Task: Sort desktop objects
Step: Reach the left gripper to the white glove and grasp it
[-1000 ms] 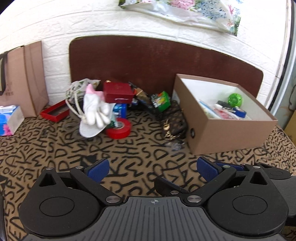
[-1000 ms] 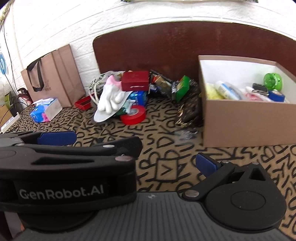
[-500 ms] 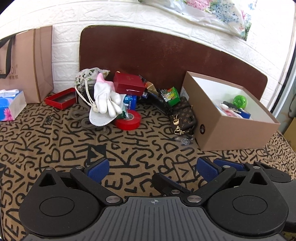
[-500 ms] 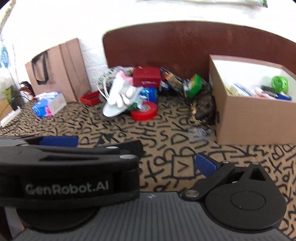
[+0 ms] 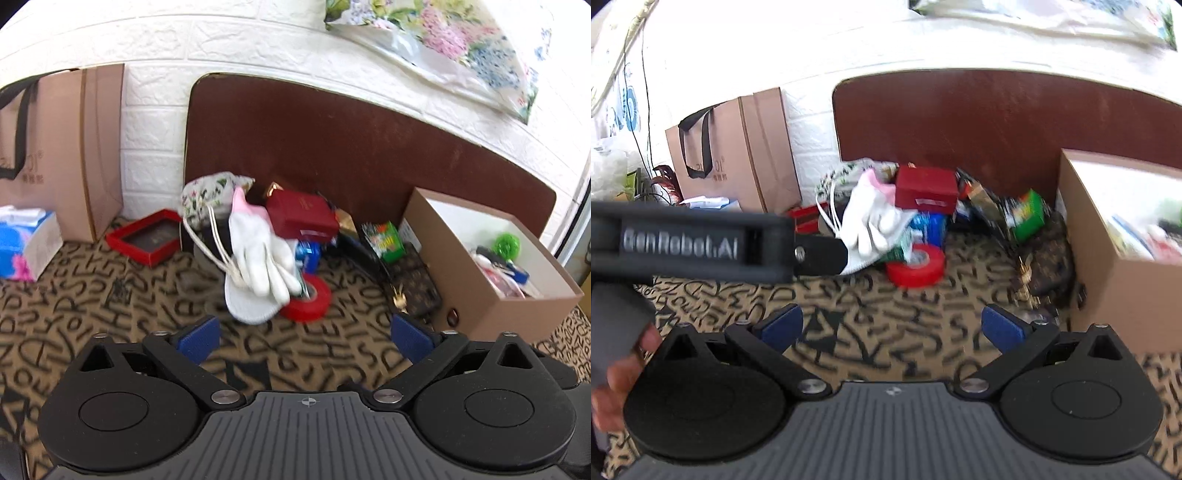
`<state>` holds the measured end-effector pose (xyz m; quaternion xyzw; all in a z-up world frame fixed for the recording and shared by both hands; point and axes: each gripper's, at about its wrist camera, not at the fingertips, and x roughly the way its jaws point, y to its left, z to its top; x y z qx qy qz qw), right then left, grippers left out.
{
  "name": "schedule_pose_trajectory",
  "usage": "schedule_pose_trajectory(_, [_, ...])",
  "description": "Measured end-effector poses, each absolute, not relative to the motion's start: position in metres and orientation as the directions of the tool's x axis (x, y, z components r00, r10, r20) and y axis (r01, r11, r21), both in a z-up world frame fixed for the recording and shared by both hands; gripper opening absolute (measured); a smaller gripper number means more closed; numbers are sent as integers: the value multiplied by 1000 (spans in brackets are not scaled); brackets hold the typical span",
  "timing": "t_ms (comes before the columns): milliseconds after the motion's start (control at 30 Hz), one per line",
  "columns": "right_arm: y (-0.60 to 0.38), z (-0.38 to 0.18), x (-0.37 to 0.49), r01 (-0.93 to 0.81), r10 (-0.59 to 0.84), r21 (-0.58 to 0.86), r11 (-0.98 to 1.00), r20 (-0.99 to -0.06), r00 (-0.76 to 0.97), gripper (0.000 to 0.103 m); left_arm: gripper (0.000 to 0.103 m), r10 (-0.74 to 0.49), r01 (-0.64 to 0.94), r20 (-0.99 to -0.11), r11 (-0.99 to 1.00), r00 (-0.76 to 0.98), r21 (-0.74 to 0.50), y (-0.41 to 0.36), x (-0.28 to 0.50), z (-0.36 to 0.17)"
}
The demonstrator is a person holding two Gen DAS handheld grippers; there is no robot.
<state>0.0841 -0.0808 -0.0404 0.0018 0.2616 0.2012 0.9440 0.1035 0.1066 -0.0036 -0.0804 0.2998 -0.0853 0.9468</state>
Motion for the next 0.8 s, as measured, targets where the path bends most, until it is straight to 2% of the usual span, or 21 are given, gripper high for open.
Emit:
schedule_pose_trajectory(233, [-60, -49, 132, -421, 405, 77, 904, -473, 783, 95, 77, -269, 161, -583, 959, 767, -232, 117, 161, -19])
schedule_pose_trajectory(533, [-41, -64, 185, -483, 455, 67, 873, -468, 758, 74, 75, -276, 153, -594, 956, 756, -250, 123, 216, -39])
schedule_pose_trajectory(700, [-31, -71, 207, -502, 471, 68, 862, -472, 745, 66, 75, -277, 151, -599, 956, 752, -252, 129, 235, -44])
schedule_pose_trajectory(767, [-28, -73, 212, -509, 477, 69, 858, -474, 740, 59, 70, -277, 150, -601, 956, 750, -254, 131, 241, -47])
schedule_pose_trajectory(800, [-26, -74, 214, -511, 480, 71, 857, -474, 738, 56, 63, -277, 148, -603, 955, 748, -255, 133, 243, -48])
